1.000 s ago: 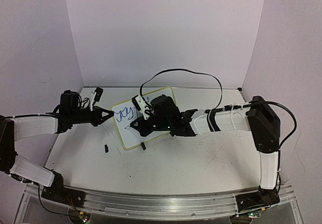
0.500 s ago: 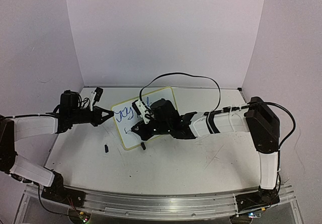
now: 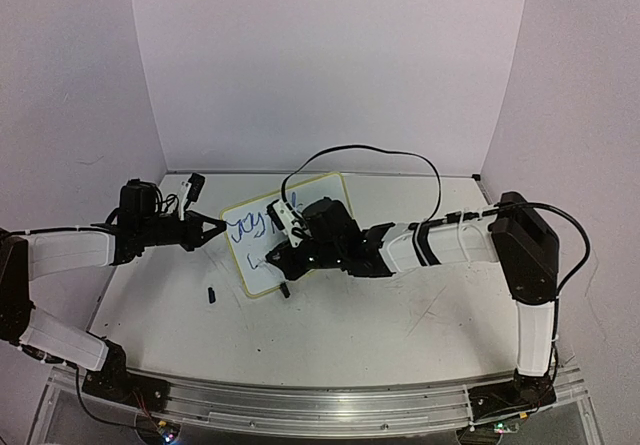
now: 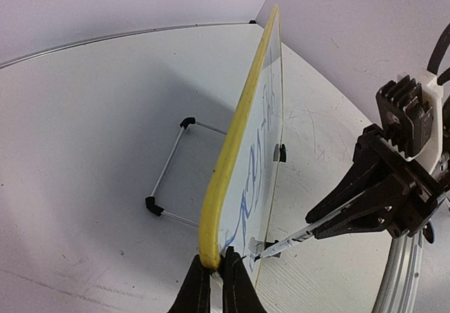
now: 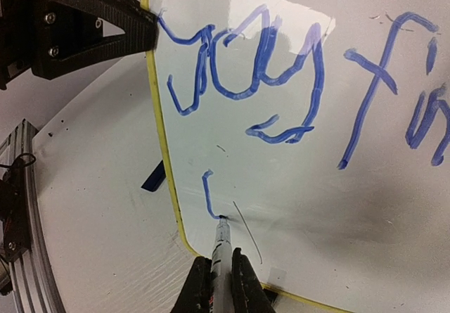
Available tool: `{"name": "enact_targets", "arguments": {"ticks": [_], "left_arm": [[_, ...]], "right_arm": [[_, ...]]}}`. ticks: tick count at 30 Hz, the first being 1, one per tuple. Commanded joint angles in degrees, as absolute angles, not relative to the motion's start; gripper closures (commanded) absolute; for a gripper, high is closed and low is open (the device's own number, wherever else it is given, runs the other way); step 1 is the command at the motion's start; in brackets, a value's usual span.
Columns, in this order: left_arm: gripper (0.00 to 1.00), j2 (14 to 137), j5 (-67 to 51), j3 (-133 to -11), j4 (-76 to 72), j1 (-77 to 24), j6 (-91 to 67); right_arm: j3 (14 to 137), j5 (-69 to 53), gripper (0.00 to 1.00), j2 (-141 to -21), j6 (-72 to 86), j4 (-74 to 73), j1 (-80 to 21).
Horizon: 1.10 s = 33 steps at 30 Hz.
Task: Write a sentence on the whiteboard
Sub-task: Write on the whiteboard with the whiteboard marker without the cap.
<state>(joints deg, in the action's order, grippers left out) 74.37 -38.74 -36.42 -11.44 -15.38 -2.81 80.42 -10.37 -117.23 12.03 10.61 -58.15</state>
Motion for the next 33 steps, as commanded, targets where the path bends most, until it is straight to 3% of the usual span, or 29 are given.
{"name": "enact_targets", "arguments": {"ticks": [1, 33], "left_arm": [[1.00, 74.58, -36.48, -38.02, -8.96, -15.56, 1.85], [1.00, 74.54, -36.47, -38.05, -8.88, -15.58, 1.85]], "right_arm": [[81.33, -5.75, 1.00, -114.46, 11.01, 11.64, -55.73], [85.28, -7.15, 1.00, -115.85, 10.53, 11.60, -55.10]]}}
